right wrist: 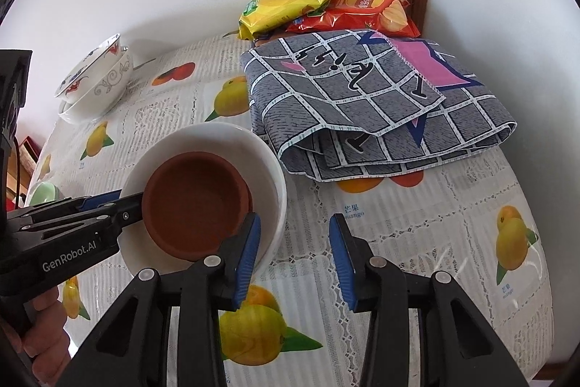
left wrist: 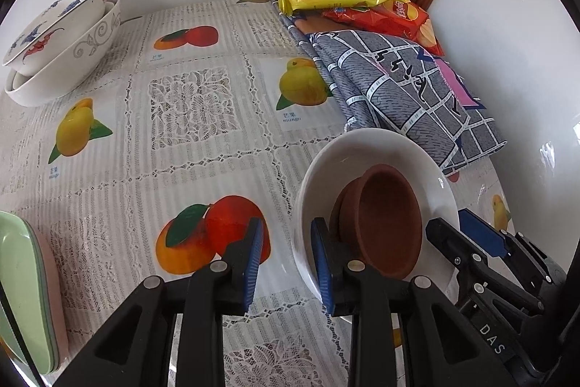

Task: Organize plates and bowls
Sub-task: 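Close the right gripper on the white bowl rim while the left grips the rim too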

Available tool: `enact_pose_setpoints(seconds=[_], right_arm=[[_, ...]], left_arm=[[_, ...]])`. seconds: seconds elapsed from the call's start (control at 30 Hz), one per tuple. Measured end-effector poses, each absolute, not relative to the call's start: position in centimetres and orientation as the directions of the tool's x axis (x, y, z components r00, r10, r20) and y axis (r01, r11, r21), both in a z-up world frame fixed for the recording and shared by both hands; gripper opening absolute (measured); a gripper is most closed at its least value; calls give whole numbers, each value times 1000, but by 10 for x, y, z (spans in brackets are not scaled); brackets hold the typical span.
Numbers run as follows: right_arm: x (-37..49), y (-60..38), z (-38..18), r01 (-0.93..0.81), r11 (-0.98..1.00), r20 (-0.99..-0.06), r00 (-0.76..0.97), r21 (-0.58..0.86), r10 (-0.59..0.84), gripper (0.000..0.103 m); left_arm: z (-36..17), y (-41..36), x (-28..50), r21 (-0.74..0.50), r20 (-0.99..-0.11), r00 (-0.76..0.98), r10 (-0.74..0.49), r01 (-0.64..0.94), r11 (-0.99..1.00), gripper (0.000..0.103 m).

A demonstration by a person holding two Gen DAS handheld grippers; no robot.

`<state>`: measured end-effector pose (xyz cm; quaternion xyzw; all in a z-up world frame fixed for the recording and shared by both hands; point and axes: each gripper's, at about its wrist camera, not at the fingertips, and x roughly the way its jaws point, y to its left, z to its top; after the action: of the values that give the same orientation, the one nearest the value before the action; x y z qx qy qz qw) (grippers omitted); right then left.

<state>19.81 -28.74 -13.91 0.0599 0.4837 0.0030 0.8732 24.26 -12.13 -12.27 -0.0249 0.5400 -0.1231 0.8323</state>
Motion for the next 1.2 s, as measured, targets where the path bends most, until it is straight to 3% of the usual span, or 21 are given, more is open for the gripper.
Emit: enact_pose_setpoints(seconds=[0.57, 1.2], right_arm=[[220, -287, -154, 86, 994, -866, 500, 69, 17, 44], [221, -292, -154, 88, 994, -857, 515, 67, 12, 52]], left_arm=[[-136, -120, 247, -145, -906, 373, -201, 172, 974, 42], [-141, -121, 253, -166, -911, 349, -217, 171, 971, 42]])
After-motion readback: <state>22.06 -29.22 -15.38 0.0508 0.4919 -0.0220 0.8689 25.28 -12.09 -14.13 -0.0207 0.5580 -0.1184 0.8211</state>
